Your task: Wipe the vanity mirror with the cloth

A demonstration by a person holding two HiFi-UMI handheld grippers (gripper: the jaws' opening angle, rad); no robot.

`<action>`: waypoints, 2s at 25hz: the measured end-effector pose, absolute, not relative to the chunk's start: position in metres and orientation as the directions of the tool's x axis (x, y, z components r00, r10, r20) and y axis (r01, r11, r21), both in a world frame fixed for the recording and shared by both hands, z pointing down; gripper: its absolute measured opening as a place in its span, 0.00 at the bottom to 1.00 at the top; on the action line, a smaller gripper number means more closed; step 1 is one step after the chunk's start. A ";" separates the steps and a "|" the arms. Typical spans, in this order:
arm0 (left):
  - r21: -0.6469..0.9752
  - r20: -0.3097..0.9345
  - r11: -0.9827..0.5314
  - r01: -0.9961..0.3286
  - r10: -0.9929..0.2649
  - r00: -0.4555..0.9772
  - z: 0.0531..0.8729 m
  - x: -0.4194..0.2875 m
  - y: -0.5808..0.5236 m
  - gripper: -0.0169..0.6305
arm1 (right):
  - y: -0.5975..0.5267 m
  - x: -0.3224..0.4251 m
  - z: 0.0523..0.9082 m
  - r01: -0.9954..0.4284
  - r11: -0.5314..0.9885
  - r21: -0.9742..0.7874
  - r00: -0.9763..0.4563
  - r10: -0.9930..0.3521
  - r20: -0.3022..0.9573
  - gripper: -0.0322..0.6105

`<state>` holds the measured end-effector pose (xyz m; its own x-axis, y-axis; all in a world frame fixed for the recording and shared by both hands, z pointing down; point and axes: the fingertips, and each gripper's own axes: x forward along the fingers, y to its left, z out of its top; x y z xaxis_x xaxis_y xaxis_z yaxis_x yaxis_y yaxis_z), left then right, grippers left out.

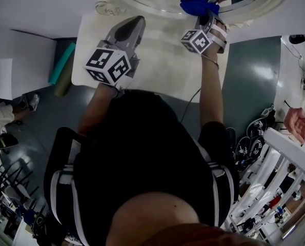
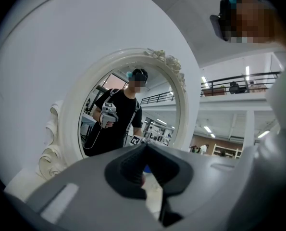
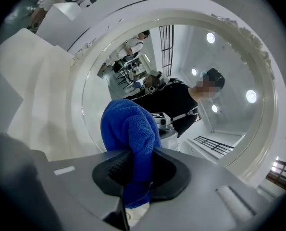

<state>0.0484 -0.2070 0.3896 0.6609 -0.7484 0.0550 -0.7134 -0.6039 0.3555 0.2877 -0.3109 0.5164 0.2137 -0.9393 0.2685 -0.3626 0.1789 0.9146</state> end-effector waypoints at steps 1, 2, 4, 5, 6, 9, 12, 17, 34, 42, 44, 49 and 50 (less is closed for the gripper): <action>0.345 0.056 -0.606 -0.717 -0.749 0.660 0.390 0.049 -0.207 0.04 | -0.311 0.286 0.523 -0.362 0.196 0.911 0.213 -0.934 0.286 0.16; 0.333 0.057 -0.608 -0.721 -0.750 0.659 0.390 0.050 -0.206 0.04 | -0.311 0.285 0.531 -0.360 0.218 0.907 0.211 -0.928 0.306 0.16; 0.324 0.057 -0.613 -0.721 -0.748 0.661 0.390 0.051 -0.204 0.04 | -0.312 0.283 0.552 -0.356 0.272 0.894 0.210 -0.909 0.361 0.16; 0.326 0.056 -0.613 -0.720 -0.748 0.662 0.389 0.050 -0.204 0.04 | -0.312 0.281 0.563 -0.355 0.300 0.886 0.211 -0.897 0.388 0.16; 0.328 0.055 -0.611 -0.721 -0.749 0.660 0.389 0.048 -0.203 0.04 | -0.312 0.278 0.572 -0.352 0.323 0.878 0.213 -0.886 0.411 0.16; 0.330 0.060 -0.599 -0.730 -0.758 0.650 0.390 0.041 -0.201 0.04 | -0.312 0.265 0.594 -0.350 0.388 0.852 0.223 -0.849 0.479 0.16; 0.333 0.065 -0.586 -0.739 -0.768 0.637 0.390 0.034 -0.198 0.04 | -0.313 0.248 0.608 -0.324 0.429 0.843 0.212 -0.835 0.507 0.15; 0.346 0.061 -0.577 -0.740 -0.773 0.631 0.393 0.027 -0.191 0.04 | -0.315 0.230 0.622 -0.333 0.455 0.826 0.186 -0.827 0.530 0.15; 0.355 0.016 -0.595 -0.721 -0.767 0.642 0.377 0.012 -0.183 0.04 | -0.273 0.208 0.565 -0.879 0.313 0.360 -0.108 -0.866 0.489 0.16; 0.357 0.026 -0.586 -0.728 -0.772 0.635 0.388 0.009 -0.180 0.04 | -0.239 0.199 0.528 -0.943 0.227 -0.244 -0.303 -0.889 0.345 0.16; 0.358 0.029 -0.584 -0.728 -0.773 0.634 0.390 0.009 -0.179 0.04 | -0.229 0.197 0.518 -0.909 0.218 -0.355 -0.331 -0.896 0.297 0.16; 0.372 0.045 -0.586 -0.720 -0.763 0.644 0.401 0.015 -0.172 0.04 | -0.186 0.191 0.505 -0.796 0.193 -0.574 -0.368 -0.907 0.205 0.16; 0.373 0.051 -0.588 -0.718 -0.760 0.648 0.404 0.016 -0.170 0.04 | -0.177 0.190 0.506 -0.789 0.186 -0.586 -0.364 -0.909 0.201 0.16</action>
<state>0.0163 -0.1701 0.4040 0.6484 -0.7596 0.0509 -0.7179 -0.5877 0.3732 0.1904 -0.1773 0.5063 -0.3642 -0.9094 0.2009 -0.7886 0.1864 -0.5860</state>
